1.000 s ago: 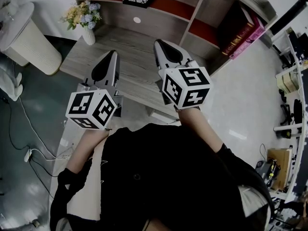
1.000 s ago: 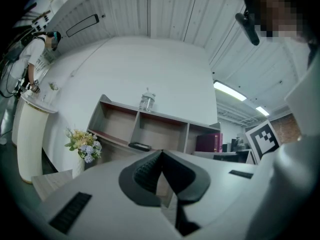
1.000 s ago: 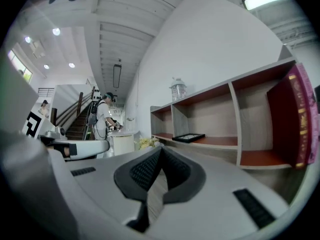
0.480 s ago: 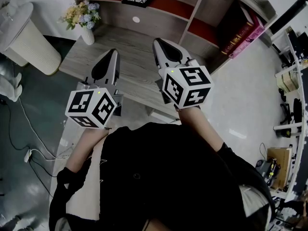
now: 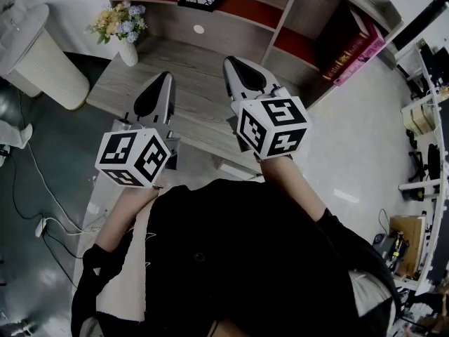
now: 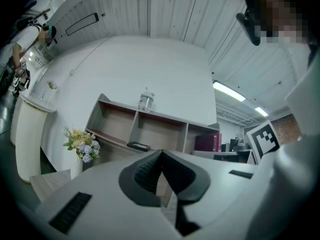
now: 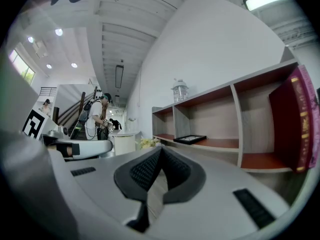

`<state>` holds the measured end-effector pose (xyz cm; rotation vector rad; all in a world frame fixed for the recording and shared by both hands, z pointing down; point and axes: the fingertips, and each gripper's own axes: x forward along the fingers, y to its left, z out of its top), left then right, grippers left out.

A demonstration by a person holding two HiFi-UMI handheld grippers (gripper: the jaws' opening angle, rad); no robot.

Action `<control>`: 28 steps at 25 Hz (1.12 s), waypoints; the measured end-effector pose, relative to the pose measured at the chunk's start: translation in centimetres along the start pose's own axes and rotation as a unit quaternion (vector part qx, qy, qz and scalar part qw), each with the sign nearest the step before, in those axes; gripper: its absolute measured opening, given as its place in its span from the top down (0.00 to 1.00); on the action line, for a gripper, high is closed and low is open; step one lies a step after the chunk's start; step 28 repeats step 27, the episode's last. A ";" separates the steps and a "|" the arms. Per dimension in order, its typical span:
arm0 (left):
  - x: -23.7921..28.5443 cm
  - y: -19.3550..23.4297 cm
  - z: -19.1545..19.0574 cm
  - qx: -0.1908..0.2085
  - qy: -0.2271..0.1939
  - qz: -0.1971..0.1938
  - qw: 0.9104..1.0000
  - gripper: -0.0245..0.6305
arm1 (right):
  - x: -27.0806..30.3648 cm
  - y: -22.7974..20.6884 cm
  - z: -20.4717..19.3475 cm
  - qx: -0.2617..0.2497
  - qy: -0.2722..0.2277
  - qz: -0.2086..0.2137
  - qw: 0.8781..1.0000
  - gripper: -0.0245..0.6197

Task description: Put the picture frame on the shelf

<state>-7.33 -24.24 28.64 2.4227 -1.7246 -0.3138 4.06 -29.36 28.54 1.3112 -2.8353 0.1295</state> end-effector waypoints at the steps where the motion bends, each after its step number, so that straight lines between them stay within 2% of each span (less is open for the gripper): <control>1: 0.0 0.0 0.0 0.000 0.000 0.000 1.000 0.95 | 0.0 0.0 0.0 0.000 0.000 0.000 1.000 0.95; 28: -0.4 -0.1 -0.1 -0.001 0.000 0.003 1.000 0.95 | -0.2 0.1 -0.6 -0.003 0.009 -0.001 1.000 0.96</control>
